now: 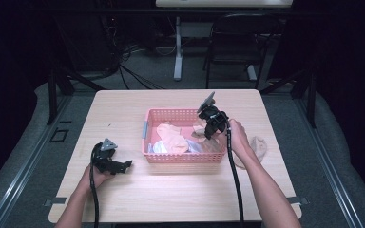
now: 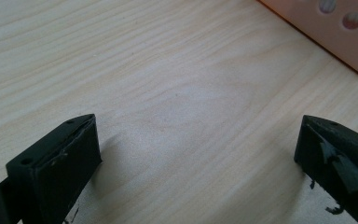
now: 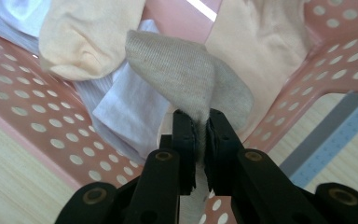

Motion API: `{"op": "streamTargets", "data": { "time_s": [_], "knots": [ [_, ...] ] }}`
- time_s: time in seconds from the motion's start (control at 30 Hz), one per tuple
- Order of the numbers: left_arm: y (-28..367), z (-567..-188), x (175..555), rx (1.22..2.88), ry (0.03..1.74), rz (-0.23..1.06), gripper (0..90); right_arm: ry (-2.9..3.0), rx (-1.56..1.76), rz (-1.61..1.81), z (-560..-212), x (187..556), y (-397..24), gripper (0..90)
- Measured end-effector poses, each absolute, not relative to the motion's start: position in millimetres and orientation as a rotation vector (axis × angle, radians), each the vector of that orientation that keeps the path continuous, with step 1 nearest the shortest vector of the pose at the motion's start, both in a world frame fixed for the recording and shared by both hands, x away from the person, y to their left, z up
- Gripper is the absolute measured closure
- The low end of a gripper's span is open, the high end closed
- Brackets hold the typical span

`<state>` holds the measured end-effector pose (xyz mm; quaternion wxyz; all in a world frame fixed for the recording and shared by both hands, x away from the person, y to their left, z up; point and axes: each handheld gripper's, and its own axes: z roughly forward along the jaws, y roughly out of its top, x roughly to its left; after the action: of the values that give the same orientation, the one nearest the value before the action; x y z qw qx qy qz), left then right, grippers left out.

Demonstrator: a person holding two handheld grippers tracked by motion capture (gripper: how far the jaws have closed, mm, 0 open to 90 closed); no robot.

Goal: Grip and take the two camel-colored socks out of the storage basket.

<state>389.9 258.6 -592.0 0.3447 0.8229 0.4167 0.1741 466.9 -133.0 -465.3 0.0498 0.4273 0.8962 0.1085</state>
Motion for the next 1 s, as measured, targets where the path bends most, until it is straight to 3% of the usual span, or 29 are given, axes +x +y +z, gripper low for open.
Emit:
{"op": "streamTargets", "data": {
  "time_s": [1.0],
  "knots": [
    [258.6,-591.9,389.9,2.138,1.082,0.452,0.0,2.679,1.234,0.408,-397.6,459.1,-132.7,83.7]
  ]
}}
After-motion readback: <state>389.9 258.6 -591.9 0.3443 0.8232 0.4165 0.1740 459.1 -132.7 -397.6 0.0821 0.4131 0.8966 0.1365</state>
